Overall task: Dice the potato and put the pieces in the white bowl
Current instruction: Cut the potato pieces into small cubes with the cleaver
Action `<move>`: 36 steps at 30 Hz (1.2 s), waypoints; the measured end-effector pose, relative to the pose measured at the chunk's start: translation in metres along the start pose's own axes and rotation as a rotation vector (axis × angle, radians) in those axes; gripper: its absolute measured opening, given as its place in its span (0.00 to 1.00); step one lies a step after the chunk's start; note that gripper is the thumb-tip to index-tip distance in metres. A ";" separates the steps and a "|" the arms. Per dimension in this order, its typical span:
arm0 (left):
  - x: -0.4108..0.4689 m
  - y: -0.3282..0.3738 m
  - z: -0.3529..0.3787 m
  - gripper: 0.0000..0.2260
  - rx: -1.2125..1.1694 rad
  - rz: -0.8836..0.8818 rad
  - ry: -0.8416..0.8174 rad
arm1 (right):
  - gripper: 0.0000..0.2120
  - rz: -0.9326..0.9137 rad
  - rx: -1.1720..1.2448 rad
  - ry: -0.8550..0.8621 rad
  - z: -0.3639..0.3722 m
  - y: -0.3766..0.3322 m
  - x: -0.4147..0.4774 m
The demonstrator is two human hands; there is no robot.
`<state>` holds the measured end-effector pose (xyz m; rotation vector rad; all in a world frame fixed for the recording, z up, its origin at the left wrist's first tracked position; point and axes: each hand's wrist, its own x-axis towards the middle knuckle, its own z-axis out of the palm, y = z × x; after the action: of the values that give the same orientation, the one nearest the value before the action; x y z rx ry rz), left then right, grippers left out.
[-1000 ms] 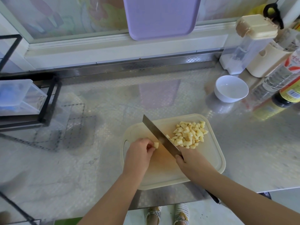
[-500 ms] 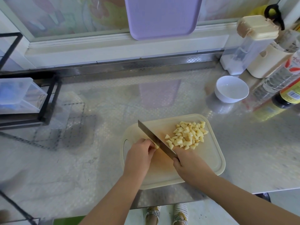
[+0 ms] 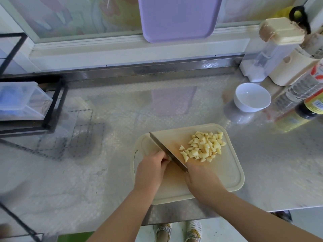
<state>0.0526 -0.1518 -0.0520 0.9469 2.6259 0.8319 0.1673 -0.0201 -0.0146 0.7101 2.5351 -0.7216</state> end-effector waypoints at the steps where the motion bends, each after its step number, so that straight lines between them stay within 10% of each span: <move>1: -0.001 -0.001 0.000 0.01 -0.004 0.009 -0.001 | 0.06 0.009 0.057 0.008 0.000 0.002 0.001; 36: -0.010 0.004 0.004 0.04 0.009 -0.059 0.034 | 0.08 -0.083 0.052 0.051 -0.003 0.020 -0.012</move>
<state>0.0638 -0.1534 -0.0527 0.8605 2.6748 0.8300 0.1877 -0.0079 -0.0139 0.6514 2.6142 -0.8090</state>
